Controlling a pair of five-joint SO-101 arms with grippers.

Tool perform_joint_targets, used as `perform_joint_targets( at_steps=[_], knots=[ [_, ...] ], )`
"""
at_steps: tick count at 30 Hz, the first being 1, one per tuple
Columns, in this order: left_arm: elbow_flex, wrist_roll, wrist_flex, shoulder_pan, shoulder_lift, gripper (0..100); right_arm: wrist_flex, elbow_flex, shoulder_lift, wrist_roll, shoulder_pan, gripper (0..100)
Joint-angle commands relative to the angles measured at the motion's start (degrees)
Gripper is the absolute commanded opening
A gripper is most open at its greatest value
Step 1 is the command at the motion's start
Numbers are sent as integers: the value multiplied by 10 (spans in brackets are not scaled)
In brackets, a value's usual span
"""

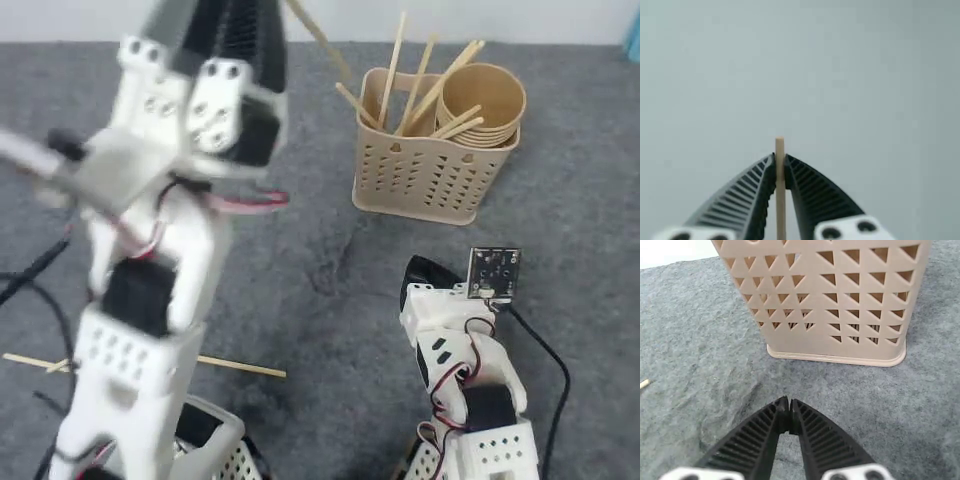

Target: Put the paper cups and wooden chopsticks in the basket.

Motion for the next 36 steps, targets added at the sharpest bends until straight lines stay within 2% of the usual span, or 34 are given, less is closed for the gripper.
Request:
perform_joint_targets(
  at_steps=[1,5,9,15,22,29,36],
  knots=[
    [-38,7,-16,6,57,12,1,12,3,10,1,13],
    [-58,7,-21,7,122,12,0,12,3,11,1,13],
    [-54,7,-87,4,188,12,0,12,3,11,1,13],
    [-40,7,-92,4,251,12,0,12,3,38,1,9],
    [65,4,-98,18,254,12,0,12,3,40,1,9],
    [216,5,-241,25,255,12,-1,12,3,40,1,9],
    [296,5,-269,36,259,15,-1,12,3,40,1,10]
  ],
)
